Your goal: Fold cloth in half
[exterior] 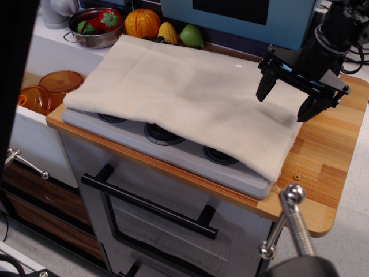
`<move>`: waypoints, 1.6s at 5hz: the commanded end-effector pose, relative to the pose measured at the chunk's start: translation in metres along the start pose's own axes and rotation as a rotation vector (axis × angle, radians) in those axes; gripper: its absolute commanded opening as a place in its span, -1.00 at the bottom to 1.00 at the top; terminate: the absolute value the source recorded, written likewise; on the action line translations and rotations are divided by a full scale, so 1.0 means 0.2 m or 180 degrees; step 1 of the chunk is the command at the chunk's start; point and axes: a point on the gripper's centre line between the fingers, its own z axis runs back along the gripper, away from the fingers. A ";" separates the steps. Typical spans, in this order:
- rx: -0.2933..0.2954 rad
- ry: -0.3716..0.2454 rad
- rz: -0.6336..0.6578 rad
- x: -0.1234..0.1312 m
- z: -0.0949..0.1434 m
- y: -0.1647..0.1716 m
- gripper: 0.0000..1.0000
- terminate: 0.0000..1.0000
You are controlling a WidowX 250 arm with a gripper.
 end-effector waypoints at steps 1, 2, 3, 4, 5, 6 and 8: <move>-0.0174 0.0013 0.0054 0.02 0.02 0.02 1.00 -1.00; -0.0136 0.0266 0.0060 0.03 -0.05 0.02 1.00 -1.00; -0.0094 0.0130 0.0095 0.04 -0.07 0.03 1.00 -1.00; -0.0029 0.0172 0.0169 0.08 -0.11 0.06 1.00 -1.00; 0.0016 0.0174 0.0151 0.08 -0.10 0.10 -1.00 -1.00; -0.0003 0.0127 0.0134 0.06 -0.08 0.15 -1.00 -1.00; -0.0536 -0.0184 0.0249 0.07 0.24 0.35 -1.00 -1.00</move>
